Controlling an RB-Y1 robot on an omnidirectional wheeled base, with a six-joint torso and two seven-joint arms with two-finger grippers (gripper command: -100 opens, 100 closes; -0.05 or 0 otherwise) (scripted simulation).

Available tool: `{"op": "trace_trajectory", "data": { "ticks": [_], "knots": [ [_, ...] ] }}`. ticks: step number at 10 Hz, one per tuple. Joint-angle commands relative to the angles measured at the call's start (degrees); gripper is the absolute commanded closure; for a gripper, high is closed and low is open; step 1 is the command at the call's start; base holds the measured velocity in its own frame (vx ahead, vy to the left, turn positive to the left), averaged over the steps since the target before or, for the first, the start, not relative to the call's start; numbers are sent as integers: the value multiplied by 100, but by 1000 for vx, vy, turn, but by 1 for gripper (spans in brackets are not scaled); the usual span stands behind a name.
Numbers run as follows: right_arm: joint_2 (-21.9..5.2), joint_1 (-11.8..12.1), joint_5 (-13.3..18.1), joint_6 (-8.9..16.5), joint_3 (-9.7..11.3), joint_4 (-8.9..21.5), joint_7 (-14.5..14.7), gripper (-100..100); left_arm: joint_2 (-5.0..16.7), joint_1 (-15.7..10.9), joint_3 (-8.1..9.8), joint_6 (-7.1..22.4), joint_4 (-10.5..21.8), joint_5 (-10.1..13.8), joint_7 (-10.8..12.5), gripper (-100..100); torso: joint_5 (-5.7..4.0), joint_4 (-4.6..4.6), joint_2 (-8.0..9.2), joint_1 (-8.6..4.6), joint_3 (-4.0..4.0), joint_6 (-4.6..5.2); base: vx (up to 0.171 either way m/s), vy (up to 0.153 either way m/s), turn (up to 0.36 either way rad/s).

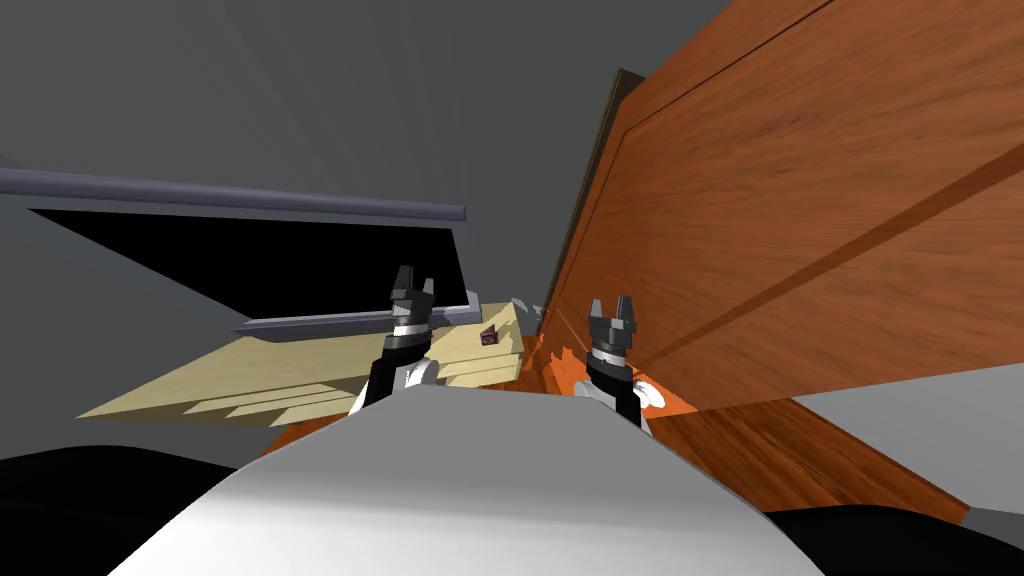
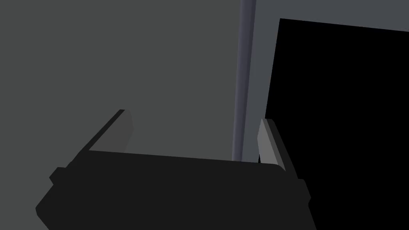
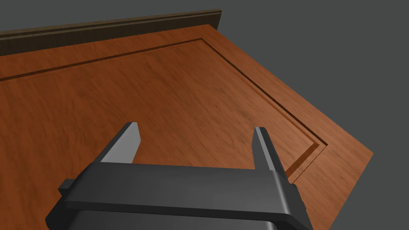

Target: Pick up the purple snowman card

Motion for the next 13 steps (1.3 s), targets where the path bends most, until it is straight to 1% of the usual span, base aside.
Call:
{"op": "trace_trajectory", "data": {
  "ticks": [1, 4, 7, 8, 10, 11, 13],
  "knots": [
    [0, 0, 0, 0, 0, 0, 0, 0, 264, 23, 67, 134, 58, 26, 9, -100, 0, 0, 0, 0, 0, 0, -23, -27, -112],
    [1, -1, 0, 0, 1, 0, 0, 0, 580, 89, 232, 460, 179, 91, 33, -100, -4, 5, 24, -17, 13, 2, -62, -56, -140],
    [1, -1, 0, 0, 1, 0, 0, 0, 808, 193, 476, 929, 337, 191, 74, -100, -6, 6, 28, -25, 16, 2, -73, -79, -179],
    [1, -1, 0, 0, 1, 0, 0, 0, 808, 193, 476, 938, 337, 191, 74, -100, -7, 7, 34, -31, 20, 1, -61, -64, -50],
    [0, -1, 0, 0, 1, 0, 0, 0, 910, 281, 671, 1318, 458, 274, 114, -100, -4, 5, 22, -17, 13, 2, -52, -64, -193],
    [1, -1, 0, 0, 1, 0, 0, 0, 910, 281, 671, 1323, 458, 274, 114, -100, -5, 6, 26, -24, 15, 1, -45, -67, -80],
    [1, -1, 0, 0, 1, 0, 0, 0, 979, 386, 888, 1675, 585, 369, 170, -100, -5, 4, 18, -22, 11, 1, -36, -79, -198]
  ]
}}
